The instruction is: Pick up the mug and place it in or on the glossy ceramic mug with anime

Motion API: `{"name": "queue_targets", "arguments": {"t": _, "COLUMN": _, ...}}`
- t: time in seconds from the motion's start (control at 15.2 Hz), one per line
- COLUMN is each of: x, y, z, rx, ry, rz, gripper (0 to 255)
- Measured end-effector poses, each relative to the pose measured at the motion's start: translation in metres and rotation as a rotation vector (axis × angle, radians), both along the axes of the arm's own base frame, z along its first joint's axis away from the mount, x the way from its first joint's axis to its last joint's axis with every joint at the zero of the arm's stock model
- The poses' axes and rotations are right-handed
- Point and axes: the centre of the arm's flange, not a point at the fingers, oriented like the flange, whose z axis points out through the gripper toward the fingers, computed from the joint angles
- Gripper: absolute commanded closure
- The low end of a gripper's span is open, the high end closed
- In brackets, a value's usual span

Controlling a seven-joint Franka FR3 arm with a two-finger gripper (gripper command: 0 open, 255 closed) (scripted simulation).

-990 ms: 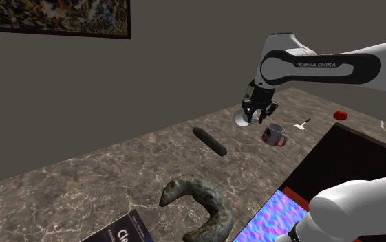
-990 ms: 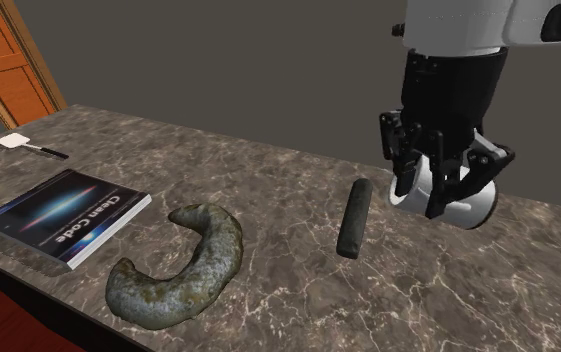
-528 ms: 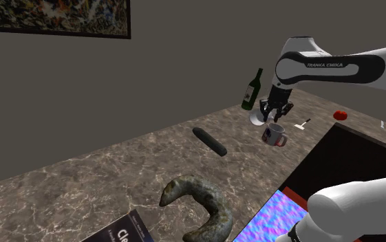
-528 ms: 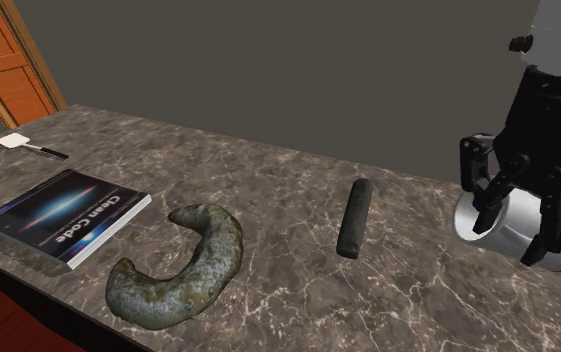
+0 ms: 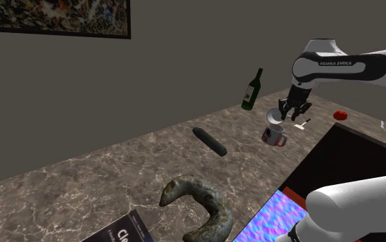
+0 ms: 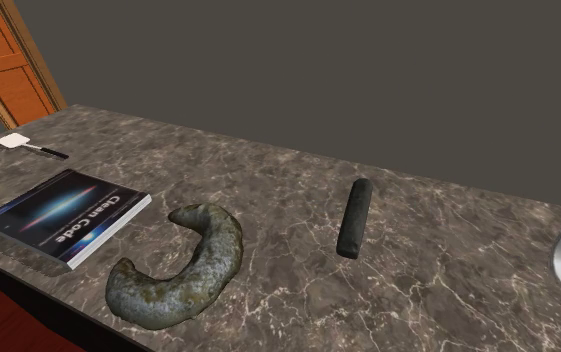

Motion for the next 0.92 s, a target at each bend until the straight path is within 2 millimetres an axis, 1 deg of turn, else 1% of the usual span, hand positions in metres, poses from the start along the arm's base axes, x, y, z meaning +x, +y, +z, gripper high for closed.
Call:
{"name": "queue_targets", "arguments": {"t": 0.07, "x": -0.003, "y": -0.015, "z": 0.002, "rx": 0.0, "ry": 0.0, "rz": 0.0, "gripper": 255}}
{"name": "queue_targets", "arguments": {"t": 0.26, "x": -0.021, "y": -0.051, "z": -0.003, "rx": 0.0, "ry": 0.0, "rz": 0.0, "gripper": 255}}
{"name": "queue_targets", "arguments": {"t": 0.33, "x": -0.024, "y": -0.062, "z": 0.001, "rx": 0.0, "ry": 0.0, "rz": 0.0, "gripper": 255}}
{"name": "queue_targets", "arguments": {"t": 0.4, "x": -0.027, "y": -0.069, "z": -0.002, "rx": 0.0, "ry": 0.0, "rz": 0.001, "gripper": 255}}
{"name": "queue_targets", "arguments": {"t": 0.59, "x": -0.031, "y": -0.077, "z": -0.015, "rx": 0.0, "ry": 0.001, "rz": 0.001, "gripper": 255}}
{"name": "queue_targets", "arguments": {"t": 0.92, "x": -0.031, "y": -0.078, "z": -0.041, "rx": 0.0, "ry": 0.001, "rz": 0.001, "gripper": 255}}
